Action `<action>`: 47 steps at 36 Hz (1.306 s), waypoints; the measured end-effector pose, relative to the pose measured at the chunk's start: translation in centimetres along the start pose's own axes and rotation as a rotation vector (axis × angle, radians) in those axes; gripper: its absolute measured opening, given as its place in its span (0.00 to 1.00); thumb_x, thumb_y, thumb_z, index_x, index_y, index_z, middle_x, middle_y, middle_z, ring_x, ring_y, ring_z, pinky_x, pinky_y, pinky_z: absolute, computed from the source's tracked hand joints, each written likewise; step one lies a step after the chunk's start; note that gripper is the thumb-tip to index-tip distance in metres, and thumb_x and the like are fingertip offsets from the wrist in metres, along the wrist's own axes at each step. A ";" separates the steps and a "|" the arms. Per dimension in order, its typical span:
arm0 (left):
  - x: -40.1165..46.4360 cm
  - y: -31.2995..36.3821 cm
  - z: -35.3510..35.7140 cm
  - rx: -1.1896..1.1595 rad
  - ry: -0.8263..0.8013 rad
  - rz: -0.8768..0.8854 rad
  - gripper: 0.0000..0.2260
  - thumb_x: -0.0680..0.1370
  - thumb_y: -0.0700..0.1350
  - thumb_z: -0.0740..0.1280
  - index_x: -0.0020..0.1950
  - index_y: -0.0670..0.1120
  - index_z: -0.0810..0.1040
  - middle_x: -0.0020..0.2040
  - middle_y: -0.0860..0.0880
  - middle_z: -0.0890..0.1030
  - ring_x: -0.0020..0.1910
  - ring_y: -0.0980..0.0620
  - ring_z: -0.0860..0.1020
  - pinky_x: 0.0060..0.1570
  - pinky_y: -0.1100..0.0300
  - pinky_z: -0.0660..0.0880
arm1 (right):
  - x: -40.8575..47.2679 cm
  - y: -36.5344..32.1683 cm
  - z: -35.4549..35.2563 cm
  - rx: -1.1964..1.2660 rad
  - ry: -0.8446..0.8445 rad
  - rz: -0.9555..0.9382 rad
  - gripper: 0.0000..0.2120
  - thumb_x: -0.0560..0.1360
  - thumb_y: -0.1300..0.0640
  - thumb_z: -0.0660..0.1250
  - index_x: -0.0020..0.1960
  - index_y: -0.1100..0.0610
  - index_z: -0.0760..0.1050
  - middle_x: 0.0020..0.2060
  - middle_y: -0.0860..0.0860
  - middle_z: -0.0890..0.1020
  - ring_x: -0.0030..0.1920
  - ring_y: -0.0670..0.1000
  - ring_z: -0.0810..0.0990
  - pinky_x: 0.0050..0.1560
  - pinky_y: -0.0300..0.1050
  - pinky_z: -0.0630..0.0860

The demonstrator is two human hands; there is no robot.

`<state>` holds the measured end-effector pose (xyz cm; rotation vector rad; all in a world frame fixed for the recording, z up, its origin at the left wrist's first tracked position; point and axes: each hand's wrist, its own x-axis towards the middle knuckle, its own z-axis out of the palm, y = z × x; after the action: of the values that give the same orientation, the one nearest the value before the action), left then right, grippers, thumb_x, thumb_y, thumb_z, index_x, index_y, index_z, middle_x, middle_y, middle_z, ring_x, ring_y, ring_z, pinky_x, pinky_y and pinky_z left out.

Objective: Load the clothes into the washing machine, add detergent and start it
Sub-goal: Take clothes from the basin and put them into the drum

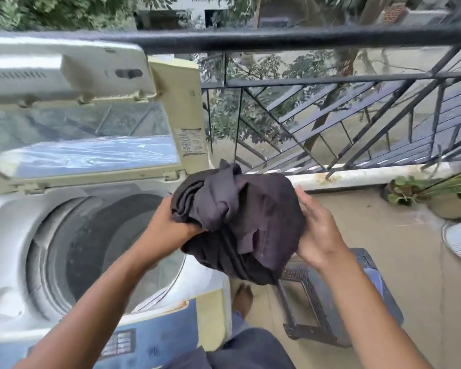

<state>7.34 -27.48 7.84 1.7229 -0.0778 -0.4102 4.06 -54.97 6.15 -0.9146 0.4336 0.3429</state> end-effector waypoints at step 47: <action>-8.9 -17.9 -22.1 0.795 -0.103 -0.229 0.12 0.84 0.49 0.67 0.67 0.57 0.81 0.60 0.61 0.85 0.59 0.56 0.82 0.62 0.52 0.80 | 9.1 25.2 19.0 -1.666 -0.044 0.007 0.11 0.81 0.55 0.63 0.59 0.46 0.81 0.52 0.44 0.84 0.48 0.48 0.82 0.48 0.46 0.81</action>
<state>2.85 -0.70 -4.37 2.5046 -0.1305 -0.6993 4.31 -24.25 -5.47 -2.5090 0.0066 0.7424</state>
